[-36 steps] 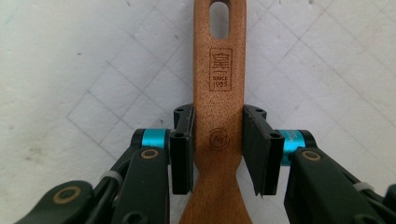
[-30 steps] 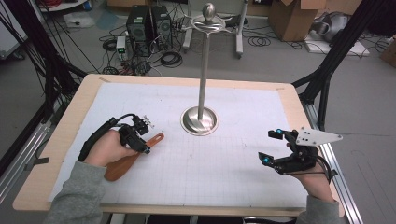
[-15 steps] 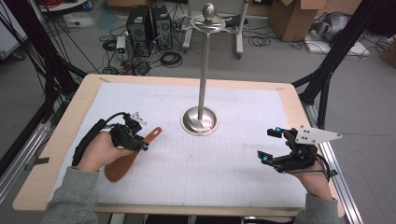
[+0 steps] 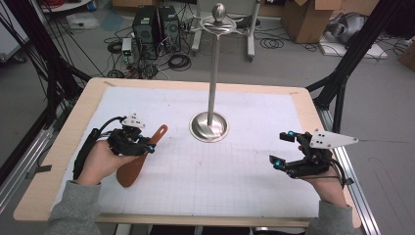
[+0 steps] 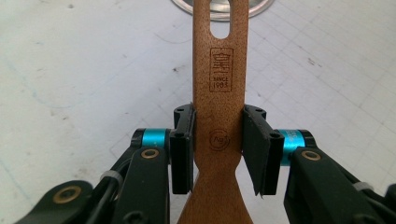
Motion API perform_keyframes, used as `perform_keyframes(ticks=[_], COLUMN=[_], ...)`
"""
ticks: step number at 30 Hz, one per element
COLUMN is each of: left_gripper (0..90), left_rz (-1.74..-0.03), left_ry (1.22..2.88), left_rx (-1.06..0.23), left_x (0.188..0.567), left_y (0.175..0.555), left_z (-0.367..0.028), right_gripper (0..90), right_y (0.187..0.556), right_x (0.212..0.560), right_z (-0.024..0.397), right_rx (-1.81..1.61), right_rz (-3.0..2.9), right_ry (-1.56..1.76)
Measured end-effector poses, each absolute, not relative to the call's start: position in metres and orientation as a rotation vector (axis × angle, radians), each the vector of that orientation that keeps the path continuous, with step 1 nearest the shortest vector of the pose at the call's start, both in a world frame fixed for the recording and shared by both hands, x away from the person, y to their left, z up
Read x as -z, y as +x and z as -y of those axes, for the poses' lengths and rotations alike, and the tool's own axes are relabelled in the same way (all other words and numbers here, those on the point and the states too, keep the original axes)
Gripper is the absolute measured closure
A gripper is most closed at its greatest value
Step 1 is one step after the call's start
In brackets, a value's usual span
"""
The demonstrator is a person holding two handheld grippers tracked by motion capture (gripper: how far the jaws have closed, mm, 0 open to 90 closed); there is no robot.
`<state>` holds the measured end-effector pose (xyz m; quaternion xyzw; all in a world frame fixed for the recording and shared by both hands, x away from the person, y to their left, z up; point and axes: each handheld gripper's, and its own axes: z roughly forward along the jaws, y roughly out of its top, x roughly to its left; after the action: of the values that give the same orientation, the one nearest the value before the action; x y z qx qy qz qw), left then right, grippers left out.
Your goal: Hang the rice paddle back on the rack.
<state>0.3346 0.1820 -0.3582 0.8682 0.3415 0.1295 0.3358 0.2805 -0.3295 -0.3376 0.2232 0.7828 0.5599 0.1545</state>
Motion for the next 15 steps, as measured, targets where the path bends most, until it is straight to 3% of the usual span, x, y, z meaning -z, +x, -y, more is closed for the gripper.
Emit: perform_keyframes(ticks=[15], left_gripper=[65.5], left_rz=[-0.842], left_ry=[2.103], left_rx=[-0.372], left_x=[0.3493], left_y=[0.3275], left_z=[-0.1819], right_gripper=[13.2], right_y=[0.2852], right_x=[0.3373], right_z=[0.3255], right_rx=[-1.611], right_rz=[-2.243], right_ry=[0.633])
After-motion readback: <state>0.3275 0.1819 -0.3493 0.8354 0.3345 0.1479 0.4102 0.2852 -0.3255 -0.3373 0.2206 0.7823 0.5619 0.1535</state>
